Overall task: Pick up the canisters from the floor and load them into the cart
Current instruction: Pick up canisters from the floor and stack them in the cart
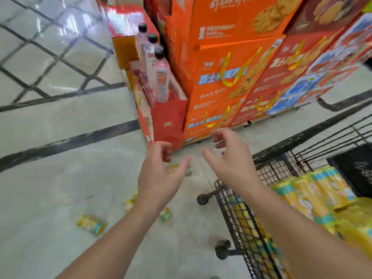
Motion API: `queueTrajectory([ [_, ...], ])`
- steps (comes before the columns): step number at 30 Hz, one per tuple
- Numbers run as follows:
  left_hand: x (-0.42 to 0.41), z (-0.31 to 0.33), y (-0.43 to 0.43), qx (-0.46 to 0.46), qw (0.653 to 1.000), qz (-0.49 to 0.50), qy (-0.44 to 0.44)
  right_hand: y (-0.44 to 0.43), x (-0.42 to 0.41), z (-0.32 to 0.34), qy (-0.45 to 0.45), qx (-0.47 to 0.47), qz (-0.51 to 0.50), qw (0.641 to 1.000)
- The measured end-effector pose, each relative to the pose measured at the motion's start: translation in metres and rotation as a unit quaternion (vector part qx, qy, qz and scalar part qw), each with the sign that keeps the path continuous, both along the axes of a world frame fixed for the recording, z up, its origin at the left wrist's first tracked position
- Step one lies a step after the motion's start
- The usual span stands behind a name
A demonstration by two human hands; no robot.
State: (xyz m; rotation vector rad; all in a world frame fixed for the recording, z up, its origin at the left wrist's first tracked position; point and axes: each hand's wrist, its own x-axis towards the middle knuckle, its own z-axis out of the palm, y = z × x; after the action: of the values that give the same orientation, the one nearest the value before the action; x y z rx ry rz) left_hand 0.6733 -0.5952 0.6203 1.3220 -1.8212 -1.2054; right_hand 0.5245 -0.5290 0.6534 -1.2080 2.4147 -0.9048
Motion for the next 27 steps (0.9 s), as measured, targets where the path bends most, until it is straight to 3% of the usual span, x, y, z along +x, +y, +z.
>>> queueTrajectory([
  [6, 0.135, -0.064, -0.080, 0.026, 0.995, -0.018, -0.097, -0.077, 0.126, -0.073, -0.052, 0.069, 0.023, 0.996],
  [11, 0.207, -0.171, -0.093, 0.050, 0.981, -0.050, -0.183, -0.095, 0.179, -0.185, -0.091, 0.161, 0.031, 0.982],
  [20, 0.242, -0.449, -0.030, 0.157, 0.917, -0.141, -0.338, -0.070, 0.172, -0.477, -0.113, 0.374, 0.016, 0.920],
  [27, 0.224, -0.636, 0.011, 0.156, 0.874, -0.170, -0.428, -0.057, 0.143, -0.654, -0.058, 0.419, 0.054, 0.905],
])
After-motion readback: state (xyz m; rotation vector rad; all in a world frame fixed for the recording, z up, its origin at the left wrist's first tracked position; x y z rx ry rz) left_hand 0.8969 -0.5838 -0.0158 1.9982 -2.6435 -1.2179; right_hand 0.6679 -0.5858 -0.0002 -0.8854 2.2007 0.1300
